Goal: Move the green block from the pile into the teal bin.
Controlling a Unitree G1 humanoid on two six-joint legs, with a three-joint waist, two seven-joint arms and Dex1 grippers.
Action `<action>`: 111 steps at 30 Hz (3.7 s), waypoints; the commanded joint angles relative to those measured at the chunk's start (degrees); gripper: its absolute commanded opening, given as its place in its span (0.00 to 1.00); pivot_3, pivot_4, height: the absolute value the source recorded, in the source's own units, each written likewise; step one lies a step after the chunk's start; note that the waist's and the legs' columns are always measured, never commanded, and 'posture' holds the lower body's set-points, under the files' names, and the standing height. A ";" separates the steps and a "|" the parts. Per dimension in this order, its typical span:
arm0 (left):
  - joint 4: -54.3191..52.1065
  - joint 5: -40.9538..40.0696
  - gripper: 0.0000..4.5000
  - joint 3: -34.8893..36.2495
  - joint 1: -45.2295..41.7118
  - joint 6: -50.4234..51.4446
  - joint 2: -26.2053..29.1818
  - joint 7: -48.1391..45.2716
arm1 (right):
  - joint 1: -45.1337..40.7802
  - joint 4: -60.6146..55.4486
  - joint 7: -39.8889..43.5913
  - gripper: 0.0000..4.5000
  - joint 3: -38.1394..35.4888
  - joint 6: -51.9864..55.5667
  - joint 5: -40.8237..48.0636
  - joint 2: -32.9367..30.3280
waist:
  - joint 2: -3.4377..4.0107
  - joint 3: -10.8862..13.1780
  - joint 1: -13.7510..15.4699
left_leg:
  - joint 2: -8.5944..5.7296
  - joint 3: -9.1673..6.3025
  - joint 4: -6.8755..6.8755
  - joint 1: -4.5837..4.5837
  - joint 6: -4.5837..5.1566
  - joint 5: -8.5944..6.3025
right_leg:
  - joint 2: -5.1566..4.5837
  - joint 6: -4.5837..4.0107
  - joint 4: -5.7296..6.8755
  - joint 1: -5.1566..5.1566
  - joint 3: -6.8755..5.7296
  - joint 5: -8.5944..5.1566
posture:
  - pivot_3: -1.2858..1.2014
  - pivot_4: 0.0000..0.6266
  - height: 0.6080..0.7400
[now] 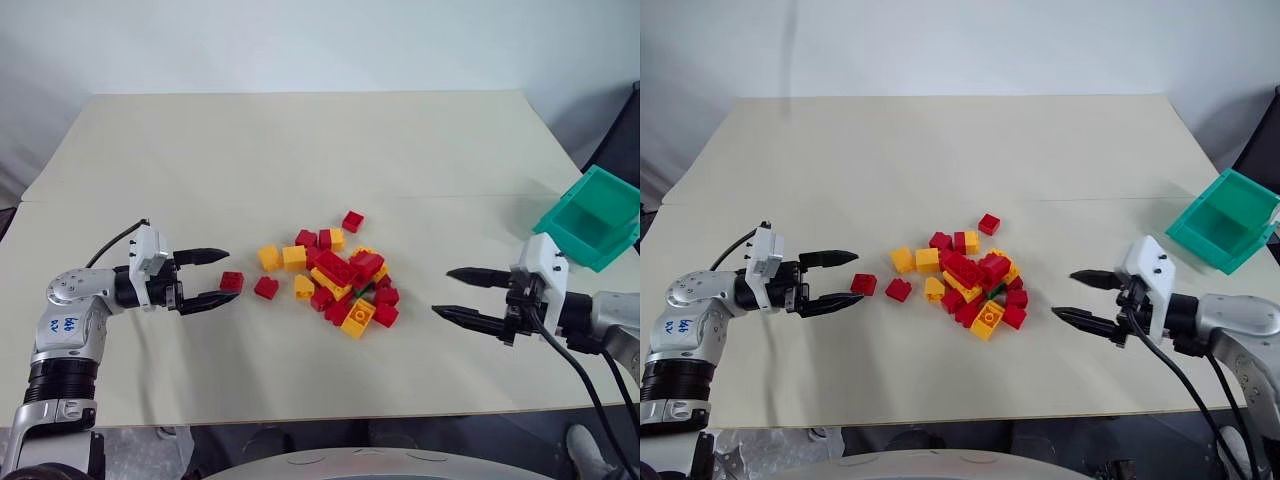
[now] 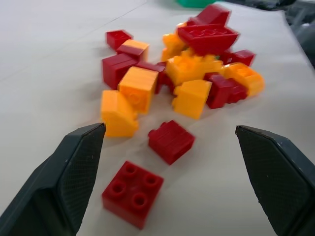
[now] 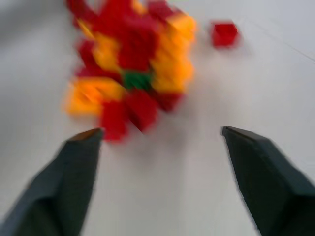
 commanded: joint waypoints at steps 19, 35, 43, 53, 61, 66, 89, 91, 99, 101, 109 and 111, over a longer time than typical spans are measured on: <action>-0.76 -6.94 1.00 0.49 -2.53 -1.56 -2.25 -10.08 | -22.16 8.00 -21.77 0.01 32.91 1.31 -12.15 27.56 | -0.21 -0.10 -0.62 | -0.11 0.03 0.07 -0.10 0.10 -0.07 | 0.04 -0.02 -0.03 -0.02 -0.02 -0.01 | 0.52 0.24 1.00; -2.56 -7.03 1.00 1.02 -0.55 -3.29 -4.01 -7.56 | -23.69 19.59 -21.30 0.01 21.91 -5.79 -23.68 20.70 | -0.20 -0.10 -1.56 | -0.05 0.03 0.04 -0.09 0.09 -0.06 | 0.06 -0.02 -0.03 -0.03 -0.02 -0.01 | 0.52 0.24 1.00; -0.58 -6.45 1.00 0.31 -2.30 -4.03 -5.34 -7.77 | -19.55 11.83 -11.93 0.01 13.44 -3.10 -18.03 11.03 | -0.19 -0.09 -1.09 | -0.07 0.02 0.05 -0.11 0.11 -0.07 | 0.03 -0.01 -0.04 -0.03 -0.02 -0.01 | 0.52 0.24 1.00; 3.37 -5.87 1.00 -1.21 -5.08 -5.14 -6.17 -10.21 | -2.72 11.94 10.53 0.51 -3.25 -4.28 -12.33 -10.44 | -0.20 -0.08 -0.17 | -0.11 0.05 0.06 -0.13 0.23 -0.14 | 0.01 0.04 -0.17 0.00 -0.01 0.03 | 0.52 0.24 1.00; 5.25 -6.00 1.00 -1.51 -6.30 -6.20 -6.17 -10.57 | 7.16 9.69 13.28 0.99 -13.78 -3.66 -13.49 -13.77 | -0.23 -0.06 0.08 | -0.08 0.09 0.11 0.00 0.11 -0.07 | 0.02 0.08 -0.01 0.04 0.06 0.05 | 0.52 0.24 1.00; 5.75 -6.10 1.00 -1.66 -6.90 -6.66 -6.30 -10.60 | -2.53 5.71 5.27 0.99 -6.29 2.93 -10.12 -11.70 | -0.23 -0.06 -0.26 | -0.06 0.12 0.13 0.09 0.06 -0.04 | 0.02 0.08 0.09 0.04 0.13 0.05 | 0.52 0.24 1.00; -0.58 -7.34 1.00 0.09 -2.02 -6.87 -6.55 -7.71 | -45.62 18.59 -23.40 0.99 38.01 39.51 -19.81 16.42 | -0.22 -0.07 -1.32 | -0.12 0.05 0.14 -0.44 0.07 -0.05 | -0.01 -0.02 -0.01 -0.35 -0.02 0.04 | 0.52 0.24 1.00; -0.67 -7.27 1.00 0.20 -1.96 -6.84 -6.59 -7.60 | -45.78 19.39 -23.50 0.99 38.54 38.89 -20.11 17.67 | -0.22 -0.07 -1.34 | -0.10 0.04 0.14 -0.44 0.07 -0.05 | 0.01 -0.02 0.00 -0.35 -0.04 0.03 | 0.52 0.24 1.00; -1.37 -7.30 1.00 0.28 -1.83 -6.51 -6.55 -7.46 | -46.46 18.16 -22.85 0.56 36.79 38.69 -20.63 18.61 | -0.22 -0.07 -1.44 | -0.09 0.05 0.17 -0.43 0.05 -0.04 | 0.01 -0.02 0.07 -0.37 -0.02 0.04 | 0.52 0.24 1.00; -1.19 -7.16 1.00 0.10 -2.14 -6.43 -6.59 -7.56 | -46.61 16.47 -22.72 0.55 34.18 39.72 -20.00 17.90 | -0.22 -0.06 -1.43 | -0.09 0.06 0.17 -0.44 0.05 -0.04 | 0.01 -0.02 0.07 -0.37 -0.02 0.04 | 0.52 0.24 1.00; -1.42 -5.90 1.00 -2.23 -5.98 -4.69 -8.33 -5.87 | -44.32 8.23 -19.77 0.55 21.50 40.62 -16.61 10.70 | -0.23 -0.07 -1.19 | -0.12 0.01 0.34 -0.89 0.06 -0.04 | 0.00 0.04 0.08 -0.69 -0.03 0.07 | 0.52 0.24 1.00; -1.24 -3.49 1.00 -4.50 -8.66 -4.88 -10.14 -3.34 | -40.50 7.63 -18.36 0.55 15.78 35.25 -17.95 4.22 | -0.23 -0.07 -0.69 | -0.13 -0.01 0.35 -0.96 0.06 -0.04 | 0.00 0.04 0.09 -0.74 -0.03 0.07 | 0.52 0.24 1.00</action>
